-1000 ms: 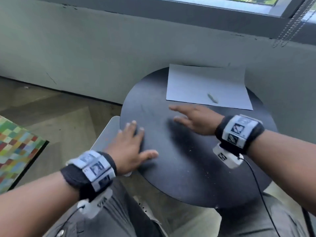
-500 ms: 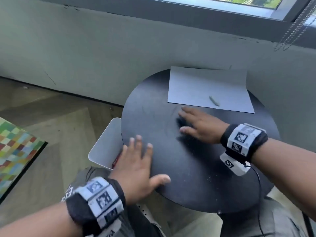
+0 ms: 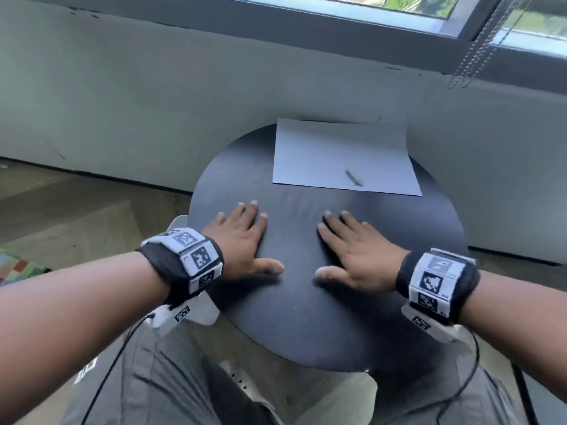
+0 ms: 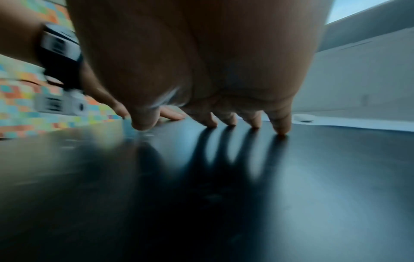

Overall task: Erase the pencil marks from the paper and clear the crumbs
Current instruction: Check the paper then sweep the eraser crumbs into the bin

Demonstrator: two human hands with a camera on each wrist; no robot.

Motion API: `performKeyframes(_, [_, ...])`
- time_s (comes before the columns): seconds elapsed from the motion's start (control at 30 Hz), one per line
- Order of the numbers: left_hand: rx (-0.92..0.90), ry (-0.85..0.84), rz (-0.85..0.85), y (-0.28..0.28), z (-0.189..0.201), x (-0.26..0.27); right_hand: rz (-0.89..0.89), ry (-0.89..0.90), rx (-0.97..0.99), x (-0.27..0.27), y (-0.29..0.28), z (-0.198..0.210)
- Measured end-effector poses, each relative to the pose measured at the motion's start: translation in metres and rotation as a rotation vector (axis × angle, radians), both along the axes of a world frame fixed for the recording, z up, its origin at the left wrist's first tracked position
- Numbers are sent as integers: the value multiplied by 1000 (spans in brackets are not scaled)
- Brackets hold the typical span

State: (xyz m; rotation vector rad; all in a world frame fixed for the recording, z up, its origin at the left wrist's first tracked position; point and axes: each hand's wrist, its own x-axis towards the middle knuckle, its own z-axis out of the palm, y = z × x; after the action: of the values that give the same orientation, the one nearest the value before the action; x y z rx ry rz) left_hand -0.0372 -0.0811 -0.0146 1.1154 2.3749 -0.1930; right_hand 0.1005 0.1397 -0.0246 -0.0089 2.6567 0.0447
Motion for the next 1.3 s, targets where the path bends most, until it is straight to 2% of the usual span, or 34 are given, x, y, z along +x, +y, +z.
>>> performKeyframes(0.1, [16, -107, -313, 4, 4, 30, 196, -34, -171, 27, -13, 14])
performKeyframes(0.17, [118, -159, -460, 14, 13, 36, 119, 51, -386, 21, 11, 23])
performKeyframes(0.2, [169, -167, -432, 20, 16, 32, 3, 164, -430, 14, 30, 23])
performKeyframes(0.23, [202, -151, -360, 27, 16, 24, -147, 257, -388, 7, 49, 23])
performKeyframes(0.27, [211, -123, -274, 35, 15, 15, -301, 279, -287, 2, 64, 21])
performKeyframes(0.33, [162, -72, -133, 48, 11, -3, -495, 142, -111, -2, 73, 12])
performKeyframes(0.37, [122, -46, -100, 52, 8, -9, -489, 68, -67, 1, 68, 6])
performKeyframes(0.4, [85, -21, -86, 53, 5, -15, -422, 20, -43, 8, 56, 2])
performKeyframes(0.47, [15, 13, -95, 49, -1, -18, -167, 6, -87, 28, 32, 3])
performKeyframes(0.53, [-40, -3, -181, 43, -4, -9, 46, 6, -215, 40, 26, 15])
performKeyframes(0.57, [-54, -21, -265, 37, -4, -1, 88, 43, -266, 37, 33, 17])
performKeyframes(0.6, [-50, -60, -383, 34, -3, 11, 40, 94, -291, 32, 48, 15])
performKeyframes(0.67, [13, -207, -624, 32, 4, 37, -236, 158, -223, 17, 84, 5])
performKeyframes(0.7, [73, -284, -686, 33, 8, 46, -353, 123, -151, 11, 94, 1])
performKeyframes(0.73, [153, -332, -691, 35, 13, 51, -384, 78, -76, 7, 96, -4])
performKeyframes(0.77, [241, -332, -650, 39, 16, 50, -338, 41, -16, 7, 89, -6])
performKeyframes(0.83, [355, -225, -498, 47, 16, 32, -128, 1, -3, 22, 53, -2])
performKeyframes(0.87, [343, -153, -416, 50, 13, 20, 1, 3, -47, 35, 33, 1])
performKeyframes(0.93, [169, -43, -287, 53, 8, 0, 215, -2, -220, 61, 4, 14])
performKeyframes(0.97, [65, -27, -248, 52, 6, -5, 235, -4, -302, 70, 2, 22])
performKeyframes(1.0, [-10, -38, -233, 49, 5, -6, 184, 42, -358, 73, 12, 26])
performKeyframes(1.03, [-48, -63, -250, 46, 3, -4, 48, 107, -360, 74, 29, 28])
performKeyframes(1.1, [-63, -148, -382, 37, 3, 13, -392, 203, -263, 74, 82, 21])
performKeyframes(1.13, [-49, -215, -460, 33, 5, 25, -565, 191, -188, 74, 103, 18])
performKeyframes(1.17, [-26, -287, -518, 32, 8, 35, -647, 141, -124, 76, 115, 14])
performKeyframes(1.23, [66, -355, -560, 35, 16, 48, -613, 49, -79, 80, 103, 0])
performKeyframes(1.3, [179, -292, -497, 46, 18, 47, -491, 36, -76, 90, 47, -6])
